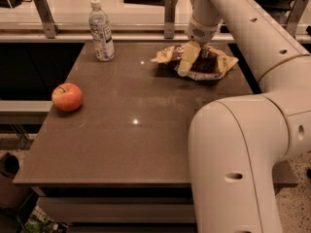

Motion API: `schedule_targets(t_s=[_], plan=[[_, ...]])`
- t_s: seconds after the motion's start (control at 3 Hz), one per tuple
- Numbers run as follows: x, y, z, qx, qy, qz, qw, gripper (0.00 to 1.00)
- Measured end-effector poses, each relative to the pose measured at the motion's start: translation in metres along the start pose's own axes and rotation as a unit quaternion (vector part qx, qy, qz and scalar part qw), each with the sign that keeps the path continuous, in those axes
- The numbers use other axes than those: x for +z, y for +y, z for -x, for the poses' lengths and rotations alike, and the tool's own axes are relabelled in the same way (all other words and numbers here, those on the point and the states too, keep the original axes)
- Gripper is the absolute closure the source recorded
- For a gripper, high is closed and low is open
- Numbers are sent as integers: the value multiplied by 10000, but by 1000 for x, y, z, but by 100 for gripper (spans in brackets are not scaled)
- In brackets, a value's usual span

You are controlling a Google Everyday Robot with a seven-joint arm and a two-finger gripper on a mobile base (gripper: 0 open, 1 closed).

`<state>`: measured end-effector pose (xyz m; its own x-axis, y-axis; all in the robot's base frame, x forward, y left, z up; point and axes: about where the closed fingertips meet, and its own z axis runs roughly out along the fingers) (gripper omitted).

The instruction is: Move brown chip bag near apple

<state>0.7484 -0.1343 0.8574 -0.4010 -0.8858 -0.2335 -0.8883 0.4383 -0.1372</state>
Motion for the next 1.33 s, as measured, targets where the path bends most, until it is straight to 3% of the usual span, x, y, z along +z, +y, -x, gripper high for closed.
schedule_targets(t_s=[0.33, 0.67, 1.33], plan=[[41, 6, 8, -13, 610, 121, 9981, 0], [65, 13, 12, -61, 871, 256, 9959, 20], [50, 11, 16, -60, 871, 256, 9959, 65]])
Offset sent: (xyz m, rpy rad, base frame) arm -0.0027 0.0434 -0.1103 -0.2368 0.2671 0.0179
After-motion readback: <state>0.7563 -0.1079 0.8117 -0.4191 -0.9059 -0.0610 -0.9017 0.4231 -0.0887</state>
